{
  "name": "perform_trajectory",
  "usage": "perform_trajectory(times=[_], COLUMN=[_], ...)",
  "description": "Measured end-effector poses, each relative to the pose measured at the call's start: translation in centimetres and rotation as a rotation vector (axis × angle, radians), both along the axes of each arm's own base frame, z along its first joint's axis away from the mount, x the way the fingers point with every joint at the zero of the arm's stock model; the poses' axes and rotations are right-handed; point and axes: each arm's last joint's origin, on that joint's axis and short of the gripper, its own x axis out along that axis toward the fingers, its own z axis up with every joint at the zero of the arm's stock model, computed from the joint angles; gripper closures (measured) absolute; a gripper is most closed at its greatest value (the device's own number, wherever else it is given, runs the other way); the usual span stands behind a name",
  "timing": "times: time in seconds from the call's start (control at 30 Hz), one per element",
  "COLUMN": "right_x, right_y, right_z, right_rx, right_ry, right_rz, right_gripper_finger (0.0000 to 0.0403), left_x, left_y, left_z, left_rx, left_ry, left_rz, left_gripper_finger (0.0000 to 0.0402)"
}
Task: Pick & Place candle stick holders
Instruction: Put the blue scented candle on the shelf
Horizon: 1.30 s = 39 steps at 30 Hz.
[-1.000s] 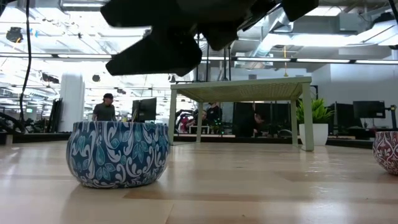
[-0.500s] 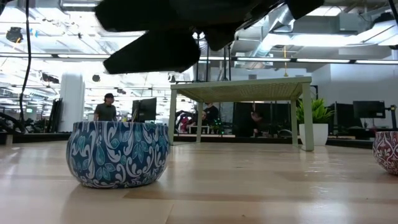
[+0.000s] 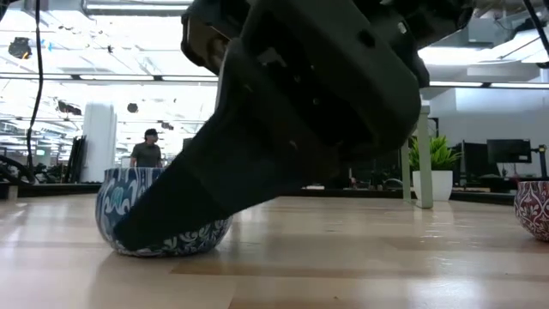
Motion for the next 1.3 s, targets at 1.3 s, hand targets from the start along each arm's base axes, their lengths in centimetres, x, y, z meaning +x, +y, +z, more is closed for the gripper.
perform_trajectory(times=[1.3], right_x=[-4.3], right_y=[-5.7], right_z=[15.3], right_rx=[-0.070], right_ry=[0.055], right_rz=[-0.047], right_gripper_finger=[0.0117], left_x=[0.0], left_y=[0.1], left_z=[0.0], left_rx=[0.004], left_ry=[0.010], left_rz=[0.018], left_gripper_finger=[0.0114])
